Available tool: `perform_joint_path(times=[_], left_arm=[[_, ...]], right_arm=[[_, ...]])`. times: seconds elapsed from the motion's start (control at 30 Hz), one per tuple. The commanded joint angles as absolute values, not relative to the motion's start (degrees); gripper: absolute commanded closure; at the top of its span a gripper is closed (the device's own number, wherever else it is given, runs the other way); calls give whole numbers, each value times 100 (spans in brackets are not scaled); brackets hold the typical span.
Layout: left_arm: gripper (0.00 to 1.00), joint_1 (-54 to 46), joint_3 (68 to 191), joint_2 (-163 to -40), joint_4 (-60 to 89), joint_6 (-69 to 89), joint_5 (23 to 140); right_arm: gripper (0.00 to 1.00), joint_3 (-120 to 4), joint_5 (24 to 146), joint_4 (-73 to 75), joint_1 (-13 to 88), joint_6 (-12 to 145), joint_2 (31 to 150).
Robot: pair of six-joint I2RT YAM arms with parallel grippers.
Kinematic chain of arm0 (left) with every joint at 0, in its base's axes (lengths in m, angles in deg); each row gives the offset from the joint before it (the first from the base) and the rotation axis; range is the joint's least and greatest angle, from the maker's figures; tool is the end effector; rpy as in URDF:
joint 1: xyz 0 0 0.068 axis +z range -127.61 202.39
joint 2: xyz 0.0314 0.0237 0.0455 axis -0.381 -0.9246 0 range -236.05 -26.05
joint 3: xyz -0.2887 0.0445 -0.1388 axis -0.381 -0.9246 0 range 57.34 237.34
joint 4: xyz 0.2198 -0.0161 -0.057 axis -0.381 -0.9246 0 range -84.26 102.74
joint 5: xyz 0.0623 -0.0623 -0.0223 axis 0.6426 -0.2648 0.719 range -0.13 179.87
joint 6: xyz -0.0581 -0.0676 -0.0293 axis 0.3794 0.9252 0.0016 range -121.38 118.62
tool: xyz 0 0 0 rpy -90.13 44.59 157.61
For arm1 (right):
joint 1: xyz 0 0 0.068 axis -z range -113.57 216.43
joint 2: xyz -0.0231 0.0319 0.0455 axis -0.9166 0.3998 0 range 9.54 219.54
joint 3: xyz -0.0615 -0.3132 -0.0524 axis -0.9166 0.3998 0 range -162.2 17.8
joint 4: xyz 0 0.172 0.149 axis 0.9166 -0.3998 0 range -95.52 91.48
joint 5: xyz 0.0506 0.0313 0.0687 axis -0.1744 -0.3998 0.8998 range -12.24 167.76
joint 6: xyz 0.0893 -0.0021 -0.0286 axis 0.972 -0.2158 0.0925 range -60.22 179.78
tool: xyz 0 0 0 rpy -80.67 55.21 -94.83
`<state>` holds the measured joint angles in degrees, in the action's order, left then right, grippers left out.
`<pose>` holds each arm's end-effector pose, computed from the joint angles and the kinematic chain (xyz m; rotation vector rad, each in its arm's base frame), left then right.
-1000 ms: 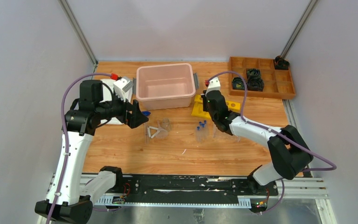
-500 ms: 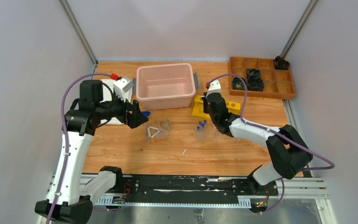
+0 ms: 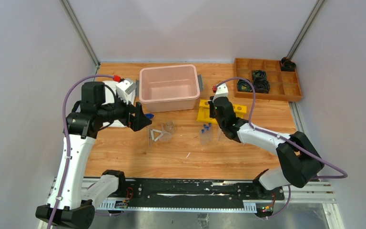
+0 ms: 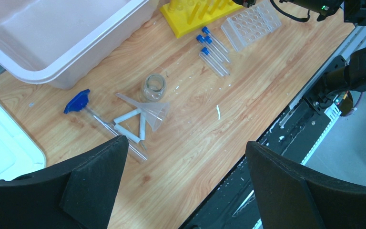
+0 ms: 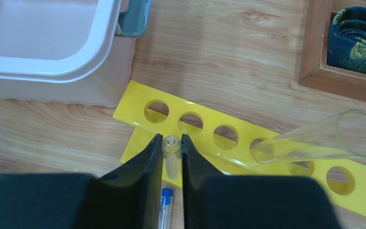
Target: Organize the chemistry lab equipment
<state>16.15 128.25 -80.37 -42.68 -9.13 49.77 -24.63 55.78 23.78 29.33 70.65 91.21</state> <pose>0.1198 -0.0679 0.4002 0.6300 2.0725 -0.7652 0.2739 0.1674 0.2964 -0.1591 1.8435 0.2267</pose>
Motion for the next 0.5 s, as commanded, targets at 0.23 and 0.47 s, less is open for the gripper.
perform_joint_path(times=[0.23,0.47], left_arm=[[0,1580,12839,-7983,-4237,-912,4786],[0,1580,12829,-7972,-4237,-918,4811]], right_arm=[[47,-2465,5357,1736,2787,7242,8629],[59,-2598,5181,1054,2360,7517,8253]])
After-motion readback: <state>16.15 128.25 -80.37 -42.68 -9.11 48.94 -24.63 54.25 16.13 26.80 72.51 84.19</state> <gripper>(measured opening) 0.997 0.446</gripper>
